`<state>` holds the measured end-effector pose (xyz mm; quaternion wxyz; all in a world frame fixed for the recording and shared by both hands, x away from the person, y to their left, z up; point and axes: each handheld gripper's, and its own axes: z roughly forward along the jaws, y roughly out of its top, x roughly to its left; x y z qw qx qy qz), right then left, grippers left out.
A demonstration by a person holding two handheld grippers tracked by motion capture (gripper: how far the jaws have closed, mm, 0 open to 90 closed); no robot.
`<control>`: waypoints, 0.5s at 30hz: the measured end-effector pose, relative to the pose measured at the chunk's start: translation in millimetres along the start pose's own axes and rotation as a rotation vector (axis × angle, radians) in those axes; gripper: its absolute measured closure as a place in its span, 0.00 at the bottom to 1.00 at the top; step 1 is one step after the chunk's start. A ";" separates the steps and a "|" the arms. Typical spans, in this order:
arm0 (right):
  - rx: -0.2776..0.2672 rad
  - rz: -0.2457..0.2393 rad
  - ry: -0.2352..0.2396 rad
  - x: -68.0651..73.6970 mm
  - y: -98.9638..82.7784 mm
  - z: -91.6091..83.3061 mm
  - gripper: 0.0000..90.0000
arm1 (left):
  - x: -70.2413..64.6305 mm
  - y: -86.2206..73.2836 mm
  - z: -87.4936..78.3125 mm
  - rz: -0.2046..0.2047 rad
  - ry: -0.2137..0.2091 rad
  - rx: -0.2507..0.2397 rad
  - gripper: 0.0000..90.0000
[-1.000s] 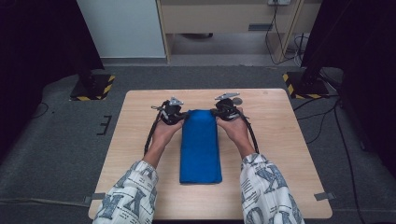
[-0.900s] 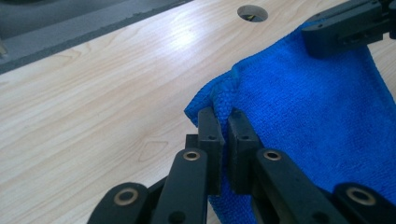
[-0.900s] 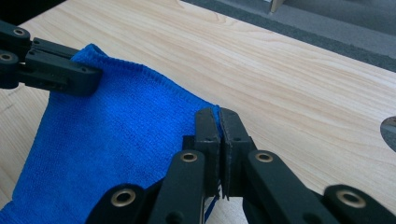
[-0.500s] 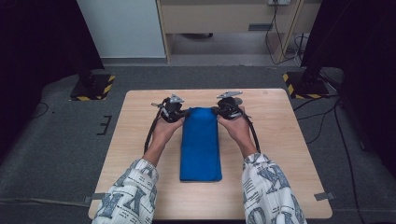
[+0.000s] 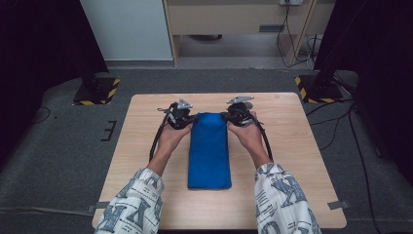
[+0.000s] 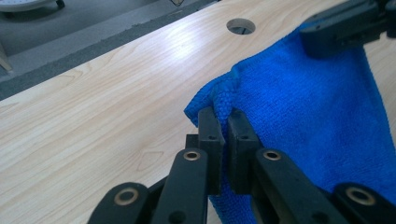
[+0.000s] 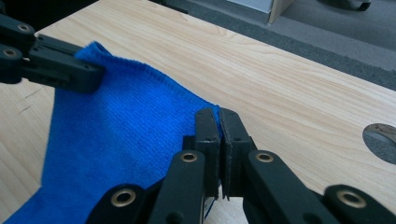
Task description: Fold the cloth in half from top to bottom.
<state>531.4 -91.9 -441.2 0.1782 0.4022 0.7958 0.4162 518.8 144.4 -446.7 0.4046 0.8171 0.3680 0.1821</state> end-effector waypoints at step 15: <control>-0.037 -0.015 0.036 5.3 -13.2 -14.7 0.98 | -5.6 -9.7 -12.1 0.011 -0.035 -0.056 0.96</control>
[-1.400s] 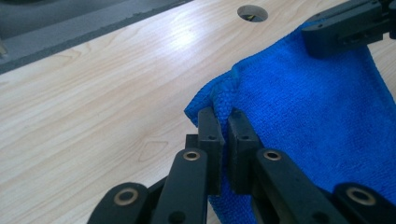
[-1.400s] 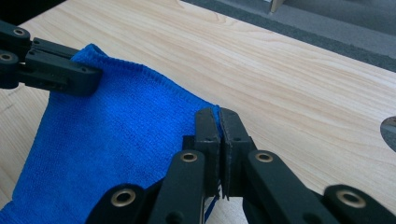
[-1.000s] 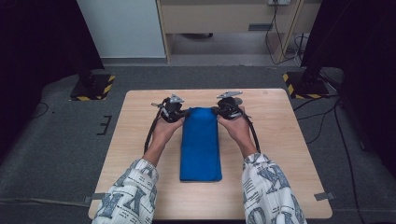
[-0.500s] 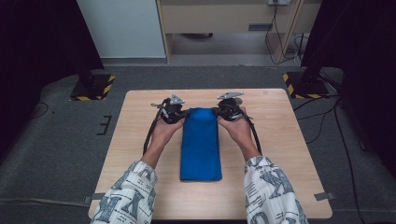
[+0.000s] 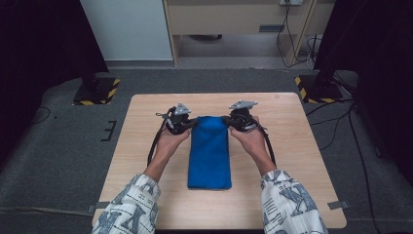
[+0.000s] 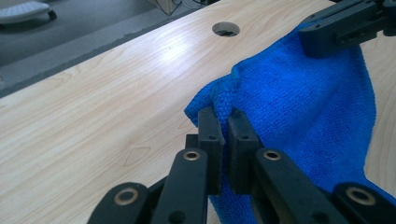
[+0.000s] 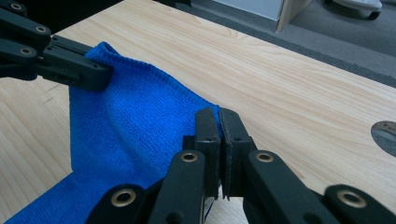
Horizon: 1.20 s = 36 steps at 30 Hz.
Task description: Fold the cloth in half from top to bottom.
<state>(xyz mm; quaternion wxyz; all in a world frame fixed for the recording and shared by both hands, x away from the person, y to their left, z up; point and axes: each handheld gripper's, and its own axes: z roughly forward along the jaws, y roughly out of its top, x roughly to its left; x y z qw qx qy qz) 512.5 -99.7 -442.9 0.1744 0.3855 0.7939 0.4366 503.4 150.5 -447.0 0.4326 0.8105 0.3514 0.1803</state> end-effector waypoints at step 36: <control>0.010 -0.105 0.117 47.0 -61.4 -44.7 0.96 | -57.3 -56.3 -52.5 0.059 -0.120 -0.009 0.95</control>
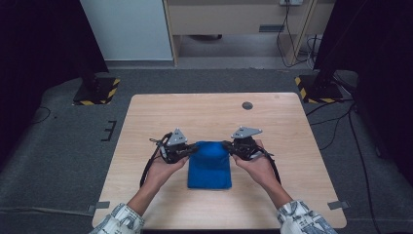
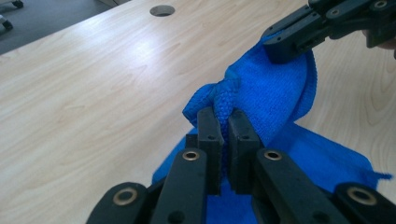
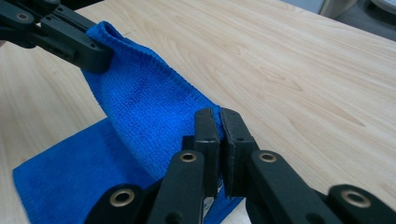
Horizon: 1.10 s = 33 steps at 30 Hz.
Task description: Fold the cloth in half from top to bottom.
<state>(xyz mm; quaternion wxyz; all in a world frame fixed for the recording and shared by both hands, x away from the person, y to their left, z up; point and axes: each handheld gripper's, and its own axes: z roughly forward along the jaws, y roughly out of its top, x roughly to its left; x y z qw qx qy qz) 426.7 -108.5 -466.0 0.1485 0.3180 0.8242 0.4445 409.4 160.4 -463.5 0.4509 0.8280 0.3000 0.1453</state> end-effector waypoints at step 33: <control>0.051 -0.031 0.045 21.1 -26.6 -4.0 0.76 | -19.8 -44.9 5.4 -0.016 -0.063 0.082 0.90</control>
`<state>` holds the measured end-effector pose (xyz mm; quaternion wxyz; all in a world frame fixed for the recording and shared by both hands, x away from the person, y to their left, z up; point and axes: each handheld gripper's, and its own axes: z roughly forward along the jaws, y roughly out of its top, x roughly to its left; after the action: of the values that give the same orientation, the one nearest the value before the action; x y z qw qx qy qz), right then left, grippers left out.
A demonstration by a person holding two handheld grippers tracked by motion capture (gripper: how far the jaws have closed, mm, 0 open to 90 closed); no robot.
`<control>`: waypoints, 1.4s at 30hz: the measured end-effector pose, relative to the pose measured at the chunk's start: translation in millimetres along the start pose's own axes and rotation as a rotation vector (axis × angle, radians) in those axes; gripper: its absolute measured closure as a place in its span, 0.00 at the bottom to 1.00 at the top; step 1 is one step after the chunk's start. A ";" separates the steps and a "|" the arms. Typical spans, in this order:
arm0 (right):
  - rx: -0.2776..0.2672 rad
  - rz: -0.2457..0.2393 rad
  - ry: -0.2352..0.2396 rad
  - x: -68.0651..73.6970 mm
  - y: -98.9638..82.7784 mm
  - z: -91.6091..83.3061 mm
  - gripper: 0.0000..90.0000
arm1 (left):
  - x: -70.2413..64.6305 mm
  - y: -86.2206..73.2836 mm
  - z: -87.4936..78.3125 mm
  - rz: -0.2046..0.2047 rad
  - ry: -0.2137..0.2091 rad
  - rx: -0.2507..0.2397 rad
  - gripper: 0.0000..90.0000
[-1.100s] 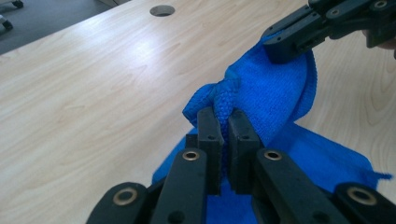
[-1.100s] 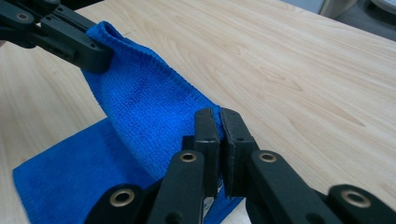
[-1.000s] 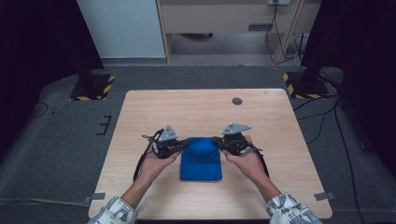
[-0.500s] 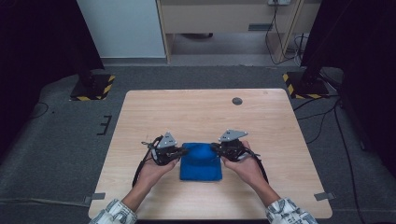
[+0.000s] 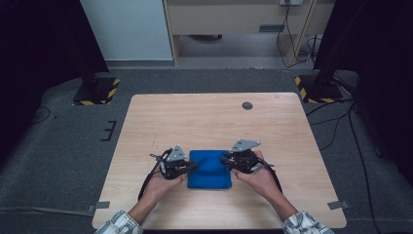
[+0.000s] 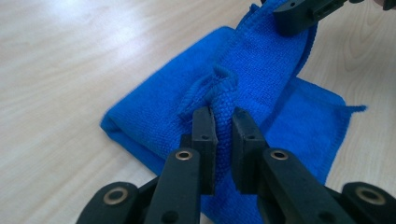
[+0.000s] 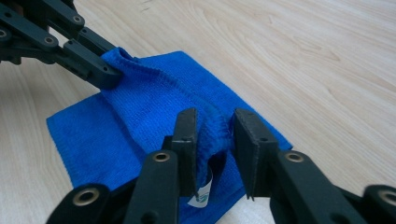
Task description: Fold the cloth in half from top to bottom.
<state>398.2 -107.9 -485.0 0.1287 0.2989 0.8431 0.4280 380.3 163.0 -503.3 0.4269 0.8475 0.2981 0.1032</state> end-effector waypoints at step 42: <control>0.038 0.051 0.029 1.1 -18.0 -4.8 0.66 | -11.6 -20.2 -16.2 0.030 -0.038 -0.044 0.62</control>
<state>388.0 -118.5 -496.4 0.0998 0.3166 0.8449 0.4195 355.6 176.0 -508.4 0.4493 0.8441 0.2752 0.1000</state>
